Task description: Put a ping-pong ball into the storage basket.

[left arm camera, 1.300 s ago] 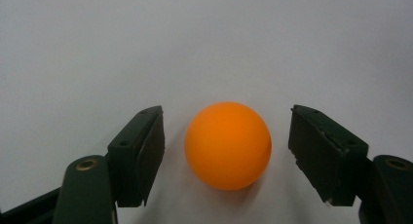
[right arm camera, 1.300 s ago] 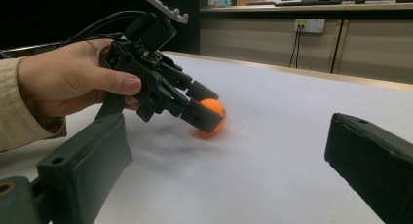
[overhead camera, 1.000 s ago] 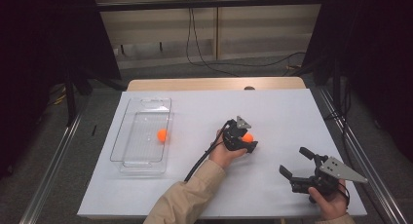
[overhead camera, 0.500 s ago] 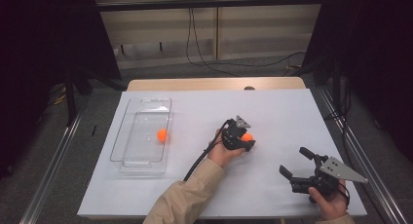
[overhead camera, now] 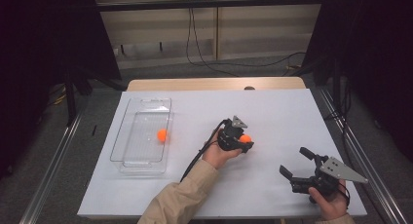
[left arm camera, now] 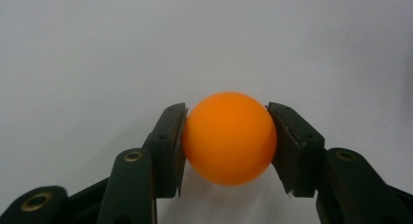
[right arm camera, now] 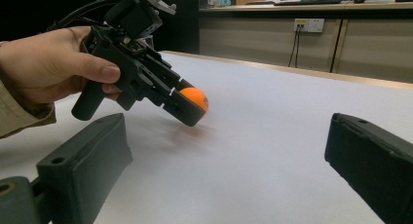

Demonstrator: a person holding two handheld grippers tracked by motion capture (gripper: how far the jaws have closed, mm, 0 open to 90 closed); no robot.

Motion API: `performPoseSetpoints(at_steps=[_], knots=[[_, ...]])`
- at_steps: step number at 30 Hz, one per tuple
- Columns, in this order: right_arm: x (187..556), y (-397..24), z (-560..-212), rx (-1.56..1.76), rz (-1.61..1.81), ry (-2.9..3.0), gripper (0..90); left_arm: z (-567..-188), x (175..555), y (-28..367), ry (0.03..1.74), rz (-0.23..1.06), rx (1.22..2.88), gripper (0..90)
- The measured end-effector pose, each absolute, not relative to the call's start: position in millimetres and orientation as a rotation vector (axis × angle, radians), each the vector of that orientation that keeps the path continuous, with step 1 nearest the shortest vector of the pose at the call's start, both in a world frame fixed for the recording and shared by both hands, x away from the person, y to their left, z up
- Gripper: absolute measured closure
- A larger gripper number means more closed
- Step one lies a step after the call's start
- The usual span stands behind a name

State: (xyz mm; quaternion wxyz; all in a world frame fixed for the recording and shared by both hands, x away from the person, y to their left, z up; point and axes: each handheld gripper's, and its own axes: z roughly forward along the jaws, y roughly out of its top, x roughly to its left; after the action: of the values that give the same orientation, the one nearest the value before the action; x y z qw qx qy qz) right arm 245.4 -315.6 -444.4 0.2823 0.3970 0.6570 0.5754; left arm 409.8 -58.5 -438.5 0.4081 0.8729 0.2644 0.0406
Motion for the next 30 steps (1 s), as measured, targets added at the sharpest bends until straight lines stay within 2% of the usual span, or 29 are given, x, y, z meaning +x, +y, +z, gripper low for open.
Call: performPoseSetpoints(at_steps=[30], knots=[[245,-316,-444,1.06,1.538,1.76,1.8,-437,401,-37,0.679,0.053,2.217,50.8]])
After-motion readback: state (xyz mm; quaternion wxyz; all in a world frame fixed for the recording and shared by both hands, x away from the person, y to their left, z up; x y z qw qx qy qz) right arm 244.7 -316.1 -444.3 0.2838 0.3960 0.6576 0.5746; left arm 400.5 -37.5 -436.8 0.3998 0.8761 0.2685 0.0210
